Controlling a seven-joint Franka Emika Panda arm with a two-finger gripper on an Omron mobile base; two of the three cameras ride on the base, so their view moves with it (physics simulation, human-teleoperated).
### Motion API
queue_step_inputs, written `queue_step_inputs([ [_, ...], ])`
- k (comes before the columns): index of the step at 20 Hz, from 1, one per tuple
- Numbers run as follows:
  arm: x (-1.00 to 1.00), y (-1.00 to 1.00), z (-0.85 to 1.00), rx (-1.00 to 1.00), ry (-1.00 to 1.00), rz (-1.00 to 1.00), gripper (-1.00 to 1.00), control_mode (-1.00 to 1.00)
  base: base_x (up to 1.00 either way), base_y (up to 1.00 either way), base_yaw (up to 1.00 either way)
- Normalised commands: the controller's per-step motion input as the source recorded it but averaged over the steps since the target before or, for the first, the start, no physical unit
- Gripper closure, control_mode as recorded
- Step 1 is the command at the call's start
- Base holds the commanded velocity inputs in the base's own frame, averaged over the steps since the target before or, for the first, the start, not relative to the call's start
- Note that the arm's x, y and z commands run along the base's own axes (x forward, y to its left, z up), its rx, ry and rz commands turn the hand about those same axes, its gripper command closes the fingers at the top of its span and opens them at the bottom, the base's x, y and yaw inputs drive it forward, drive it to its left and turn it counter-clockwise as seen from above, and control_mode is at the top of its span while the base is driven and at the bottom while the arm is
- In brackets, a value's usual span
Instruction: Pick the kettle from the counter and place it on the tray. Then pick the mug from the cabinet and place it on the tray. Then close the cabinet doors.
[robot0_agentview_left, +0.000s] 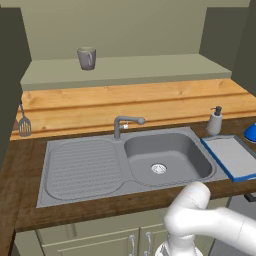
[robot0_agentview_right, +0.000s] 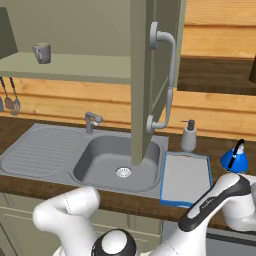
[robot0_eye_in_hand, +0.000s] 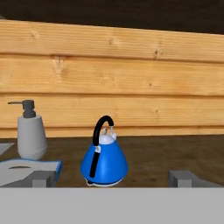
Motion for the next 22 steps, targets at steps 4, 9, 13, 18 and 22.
queue_step_inputs([
  [4,0.38,0.00,0.00,0.00,0.00,0.00,-1.00,-1.00,0.00,0.00,0.00],
  [9,0.34,0.00,0.00,0.00,0.00,0.00,-1.00,-1.00,0.00,0.00,0.00],
  [13,0.29,0.00,0.00,0.00,0.00,0.00,-1.00,-1.00,0.00,0.00,0.00],
  [18,0.27,0.05,-0.08,0.00,0.00,0.00,-1.00,-1.00,0.00,0.00,0.00],
  [22,0.24,0.05,-0.08,0.00,0.00,0.00,-1.00,-1.00,0.00,0.00,0.00],
])
